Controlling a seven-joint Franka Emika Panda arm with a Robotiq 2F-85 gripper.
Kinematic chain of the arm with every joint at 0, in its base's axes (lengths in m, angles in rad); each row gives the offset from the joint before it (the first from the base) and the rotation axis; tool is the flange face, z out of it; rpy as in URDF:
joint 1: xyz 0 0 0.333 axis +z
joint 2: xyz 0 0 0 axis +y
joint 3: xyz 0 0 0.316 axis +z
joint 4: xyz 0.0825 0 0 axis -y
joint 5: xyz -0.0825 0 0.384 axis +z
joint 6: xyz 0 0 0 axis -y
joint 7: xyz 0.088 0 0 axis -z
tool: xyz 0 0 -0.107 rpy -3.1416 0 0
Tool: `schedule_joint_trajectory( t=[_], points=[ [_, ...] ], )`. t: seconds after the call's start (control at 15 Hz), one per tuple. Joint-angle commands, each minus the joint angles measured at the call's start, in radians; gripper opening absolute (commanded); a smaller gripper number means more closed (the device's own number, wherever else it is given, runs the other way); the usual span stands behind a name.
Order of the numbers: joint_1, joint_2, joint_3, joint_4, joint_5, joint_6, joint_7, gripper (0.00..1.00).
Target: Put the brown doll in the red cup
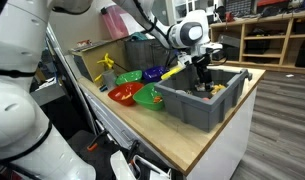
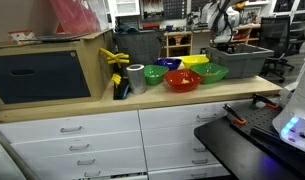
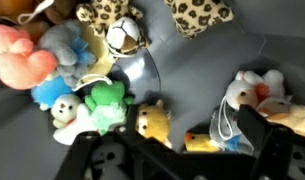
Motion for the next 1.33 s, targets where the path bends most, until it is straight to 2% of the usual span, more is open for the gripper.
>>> schedule_joint_trajectory(
  t=[0.0,0.67,1.2,1.27],
  points=[
    [0.029,0.034,-0.024,0.045,-0.029,0.026,0.044,1.00],
    [0.034,0.045,-0.078,0.055,-0.115,0.025,0.056,1.00],
    [0.013,0.117,-0.092,0.032,-0.110,0.045,0.056,1.00],
    [0.015,0.125,-0.093,0.030,-0.110,0.046,0.057,0.75]
  ],
)
